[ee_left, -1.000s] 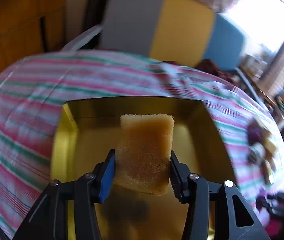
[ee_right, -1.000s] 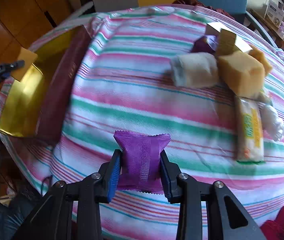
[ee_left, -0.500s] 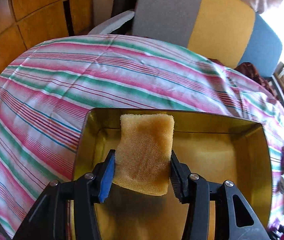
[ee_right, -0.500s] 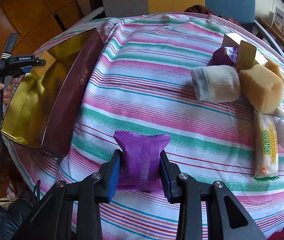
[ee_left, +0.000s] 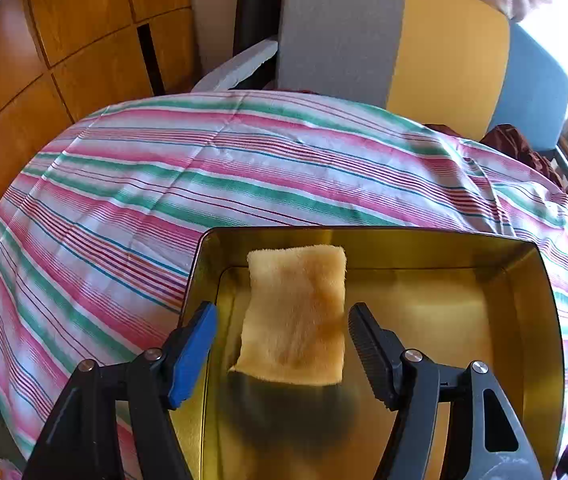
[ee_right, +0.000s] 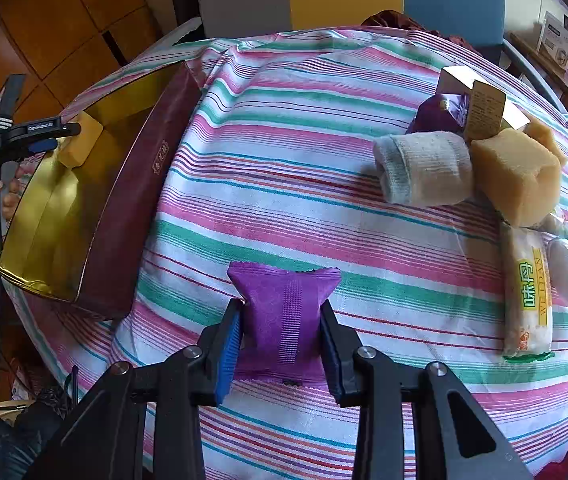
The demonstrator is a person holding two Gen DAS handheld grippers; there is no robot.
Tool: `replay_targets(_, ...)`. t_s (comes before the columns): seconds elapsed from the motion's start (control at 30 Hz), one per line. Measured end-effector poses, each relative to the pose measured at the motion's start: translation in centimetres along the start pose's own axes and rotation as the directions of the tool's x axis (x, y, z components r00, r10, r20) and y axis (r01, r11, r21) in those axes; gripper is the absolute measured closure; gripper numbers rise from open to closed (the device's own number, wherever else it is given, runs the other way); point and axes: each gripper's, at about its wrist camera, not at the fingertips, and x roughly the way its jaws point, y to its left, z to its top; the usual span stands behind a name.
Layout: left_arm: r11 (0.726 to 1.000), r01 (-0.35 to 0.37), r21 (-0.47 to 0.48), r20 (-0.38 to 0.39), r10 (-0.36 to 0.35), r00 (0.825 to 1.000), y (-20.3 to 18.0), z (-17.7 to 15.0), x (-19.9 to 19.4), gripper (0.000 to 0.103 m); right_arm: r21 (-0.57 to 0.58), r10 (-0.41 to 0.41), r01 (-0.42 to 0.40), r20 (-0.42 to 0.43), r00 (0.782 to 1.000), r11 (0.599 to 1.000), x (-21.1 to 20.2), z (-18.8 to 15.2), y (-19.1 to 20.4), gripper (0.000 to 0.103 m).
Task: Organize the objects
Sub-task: 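Lower the yellow sponge into the gold tray and open the left gripper, then carry the purple sachet to the tray and release it beside the sponge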
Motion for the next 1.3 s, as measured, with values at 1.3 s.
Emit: replay_targets(1.3,0.989,0.115,0.090,0.176,-0.129,0.976,-0.3,-13.6,-12.6,0.031,0.041,-0.107,0.106,0.031,0.994,0.993,1.2,-0.5,1.7,0.068)
